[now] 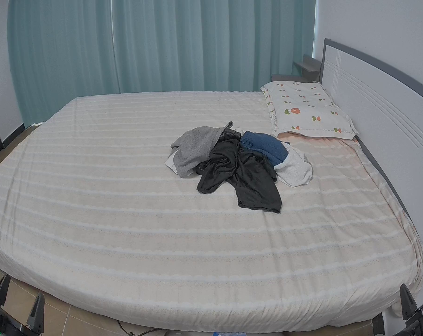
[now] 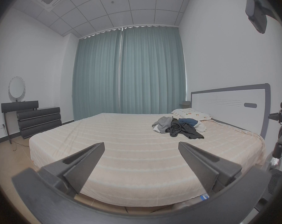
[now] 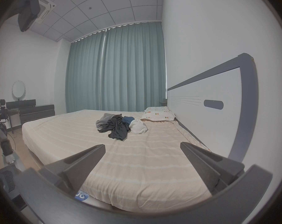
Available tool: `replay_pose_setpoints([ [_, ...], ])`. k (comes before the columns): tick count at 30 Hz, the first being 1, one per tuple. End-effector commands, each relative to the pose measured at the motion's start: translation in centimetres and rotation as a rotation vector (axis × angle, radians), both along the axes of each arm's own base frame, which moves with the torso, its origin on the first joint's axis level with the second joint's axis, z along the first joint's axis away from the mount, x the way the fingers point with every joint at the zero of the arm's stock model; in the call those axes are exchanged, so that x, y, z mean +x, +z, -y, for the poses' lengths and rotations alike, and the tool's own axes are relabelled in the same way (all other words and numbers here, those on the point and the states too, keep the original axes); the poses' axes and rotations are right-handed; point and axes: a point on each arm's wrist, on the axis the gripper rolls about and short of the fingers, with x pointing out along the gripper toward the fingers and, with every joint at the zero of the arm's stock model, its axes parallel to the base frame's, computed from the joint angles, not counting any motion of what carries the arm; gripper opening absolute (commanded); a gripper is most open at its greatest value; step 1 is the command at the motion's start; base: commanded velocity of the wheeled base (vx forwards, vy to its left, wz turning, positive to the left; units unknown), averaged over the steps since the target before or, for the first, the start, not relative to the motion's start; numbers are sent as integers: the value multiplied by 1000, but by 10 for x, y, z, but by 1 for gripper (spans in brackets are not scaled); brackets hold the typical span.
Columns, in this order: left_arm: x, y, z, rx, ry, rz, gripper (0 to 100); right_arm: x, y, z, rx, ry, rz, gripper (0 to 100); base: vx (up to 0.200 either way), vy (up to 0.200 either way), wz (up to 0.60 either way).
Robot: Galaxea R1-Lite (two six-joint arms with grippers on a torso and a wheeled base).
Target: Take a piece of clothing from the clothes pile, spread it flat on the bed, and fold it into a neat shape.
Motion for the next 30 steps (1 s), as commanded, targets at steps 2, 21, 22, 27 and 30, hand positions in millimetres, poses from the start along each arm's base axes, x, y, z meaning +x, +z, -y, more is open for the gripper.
replay_pose_setpoints([
  [2, 0, -5, 0, 1, 0, 0, 100, -1, 1, 0, 7, 18, 23, 100, 0, 0, 0],
  [21, 0, -5, 0, 1, -1, 0, 100, 198, 81, -37, 112, 299, -597, 100, 0, 0, 0],
  [22, 0, -5, 0, 1, -1, 0, 100, 201, 80, -38, 115, 300, -601, 100, 0, 0, 0],
  [27, 0, -5, 0, 1, -1, 0, 100, 310, 46, -76, 281, 240, -665, 100, 0, 0, 0],
  [30, 0, -5, 0, -1, 0, 0, 100, 352, 22, -93, 288, 168, -665, 100, 0, 0, 0],
])
